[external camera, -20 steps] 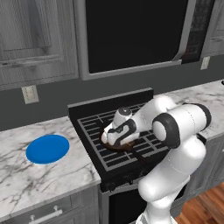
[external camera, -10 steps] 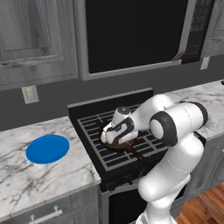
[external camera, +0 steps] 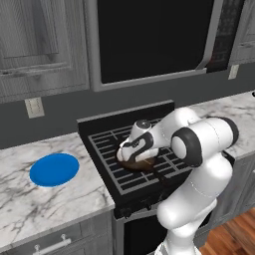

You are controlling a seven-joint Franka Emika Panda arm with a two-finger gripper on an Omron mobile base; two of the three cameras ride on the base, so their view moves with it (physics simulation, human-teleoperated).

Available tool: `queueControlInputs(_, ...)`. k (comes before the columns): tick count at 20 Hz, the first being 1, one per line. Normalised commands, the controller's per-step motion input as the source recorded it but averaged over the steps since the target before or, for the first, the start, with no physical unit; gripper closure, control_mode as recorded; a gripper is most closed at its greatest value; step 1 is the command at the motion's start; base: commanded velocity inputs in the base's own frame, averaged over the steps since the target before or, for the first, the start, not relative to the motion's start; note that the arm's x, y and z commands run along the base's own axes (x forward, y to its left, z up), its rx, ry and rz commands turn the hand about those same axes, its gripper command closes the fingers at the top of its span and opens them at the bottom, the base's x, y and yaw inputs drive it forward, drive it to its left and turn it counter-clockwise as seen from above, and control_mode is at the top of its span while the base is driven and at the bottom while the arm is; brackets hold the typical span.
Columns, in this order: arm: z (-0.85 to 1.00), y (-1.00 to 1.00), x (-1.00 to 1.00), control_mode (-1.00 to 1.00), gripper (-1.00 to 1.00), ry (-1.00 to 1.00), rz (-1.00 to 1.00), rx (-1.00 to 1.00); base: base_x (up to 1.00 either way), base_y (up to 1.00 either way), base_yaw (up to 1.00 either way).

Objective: Place the cold items (peach and mango) from the fridge in one tupperware on the dining counter. Place the warm items (hot dog and kebab skewer) in the stove area in another tupperware.

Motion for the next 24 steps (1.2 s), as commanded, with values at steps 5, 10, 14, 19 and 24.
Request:
queueControlInputs(5,0.31,-0.33,-0.13,-1.00,1.00,-0.10,0.00,0.02,0.00,0.00,0.00)
queueControlInputs(10,0.69,-0.15,-0.07,-1.00,1.00,-0.24,0.03,0.03,0.00,0.00,0.00)
queueControlInputs(14,0.02,0.03,0.35,-1.00,1.00,0.04,0.14,-0.06,0.00,0.00,0.00)
queueControlInputs(19,-0.21,0.24,0.78,-1.00,1.00,0.17,0.18,-0.08,0.00,0.00,0.00)
queueControlInputs(24,-0.24,0.04,0.40,-1.00,1.00,-0.16,0.06,0.14,0.00,0.00,0.00)
